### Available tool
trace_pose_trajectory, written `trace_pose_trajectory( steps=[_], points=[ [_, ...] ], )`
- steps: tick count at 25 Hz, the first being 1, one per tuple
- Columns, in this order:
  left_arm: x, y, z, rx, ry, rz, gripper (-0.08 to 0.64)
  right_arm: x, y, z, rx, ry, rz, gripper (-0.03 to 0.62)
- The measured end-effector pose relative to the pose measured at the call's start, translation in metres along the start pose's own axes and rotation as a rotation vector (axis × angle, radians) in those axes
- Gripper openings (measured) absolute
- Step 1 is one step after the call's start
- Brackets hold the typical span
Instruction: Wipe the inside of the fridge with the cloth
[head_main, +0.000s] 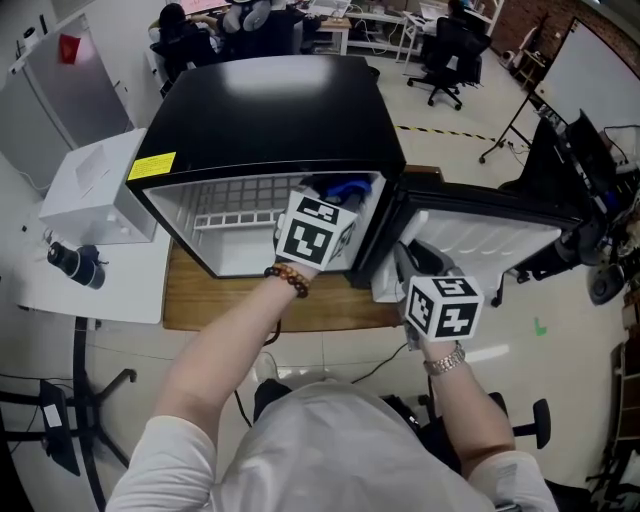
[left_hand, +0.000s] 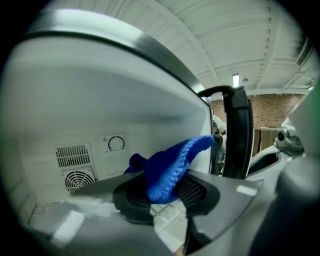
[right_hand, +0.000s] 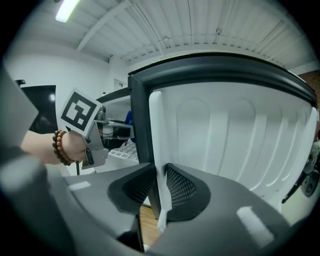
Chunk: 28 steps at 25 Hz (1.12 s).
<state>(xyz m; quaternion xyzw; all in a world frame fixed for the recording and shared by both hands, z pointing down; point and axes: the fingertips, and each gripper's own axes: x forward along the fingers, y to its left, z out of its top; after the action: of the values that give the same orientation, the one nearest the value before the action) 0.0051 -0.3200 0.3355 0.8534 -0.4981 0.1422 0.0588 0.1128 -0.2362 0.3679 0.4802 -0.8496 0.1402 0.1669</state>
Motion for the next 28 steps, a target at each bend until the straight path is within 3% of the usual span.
trace_pose_trajectory(
  steps=[10, 28],
  points=[
    [0.019, 0.016, -0.005, -0.025, 0.015, 0.021, 0.12, 0.0, 0.0, 0.001, 0.005, -0.006, -0.003, 0.071],
    [0.062, 0.069, -0.005, -0.047, -0.057, 0.204, 0.12, -0.001, 0.0, 0.002, 0.008, -0.009, 0.012, 0.071]
  ],
)
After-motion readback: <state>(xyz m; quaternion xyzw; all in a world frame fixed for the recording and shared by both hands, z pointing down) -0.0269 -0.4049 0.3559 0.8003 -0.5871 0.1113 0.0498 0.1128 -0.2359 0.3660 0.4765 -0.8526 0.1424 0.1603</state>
